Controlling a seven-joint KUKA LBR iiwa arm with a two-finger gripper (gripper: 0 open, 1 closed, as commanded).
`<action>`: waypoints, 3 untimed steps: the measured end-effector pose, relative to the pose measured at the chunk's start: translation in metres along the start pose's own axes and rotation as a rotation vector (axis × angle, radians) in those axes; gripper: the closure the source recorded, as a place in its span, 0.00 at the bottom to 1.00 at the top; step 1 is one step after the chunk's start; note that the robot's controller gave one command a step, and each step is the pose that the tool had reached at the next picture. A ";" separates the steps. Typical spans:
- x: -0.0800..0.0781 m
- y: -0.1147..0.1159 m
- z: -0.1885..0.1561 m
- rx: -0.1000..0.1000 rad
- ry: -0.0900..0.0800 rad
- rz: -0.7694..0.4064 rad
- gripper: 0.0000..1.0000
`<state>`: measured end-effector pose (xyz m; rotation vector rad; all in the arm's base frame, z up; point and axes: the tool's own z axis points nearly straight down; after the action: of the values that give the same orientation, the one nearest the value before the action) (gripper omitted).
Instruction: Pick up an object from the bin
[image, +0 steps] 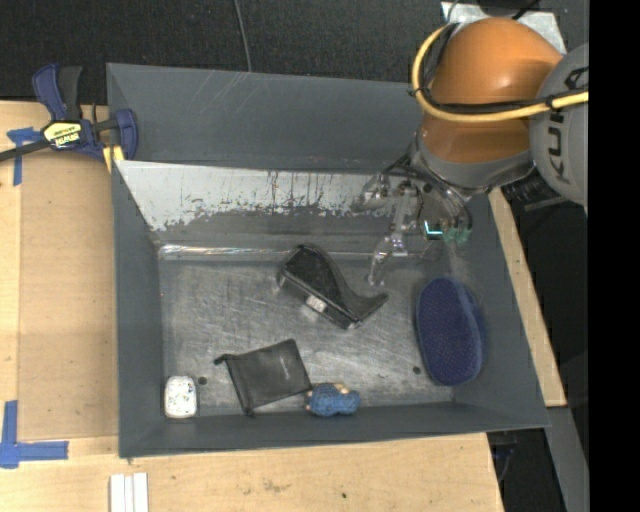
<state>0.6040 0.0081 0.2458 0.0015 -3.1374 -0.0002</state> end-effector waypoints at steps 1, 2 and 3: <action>-0.013 0.098 0.042 -0.002 -0.004 -0.020 0.00; -0.008 0.037 0.102 0.002 -0.002 0.271 0.00; -0.020 0.028 0.155 -0.003 -0.001 0.294 0.00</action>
Offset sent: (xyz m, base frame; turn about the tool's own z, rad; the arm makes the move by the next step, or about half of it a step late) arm 0.0124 0.0930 -0.0399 -0.0117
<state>0.6236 0.0359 0.0909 -0.4582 -3.1052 -0.0043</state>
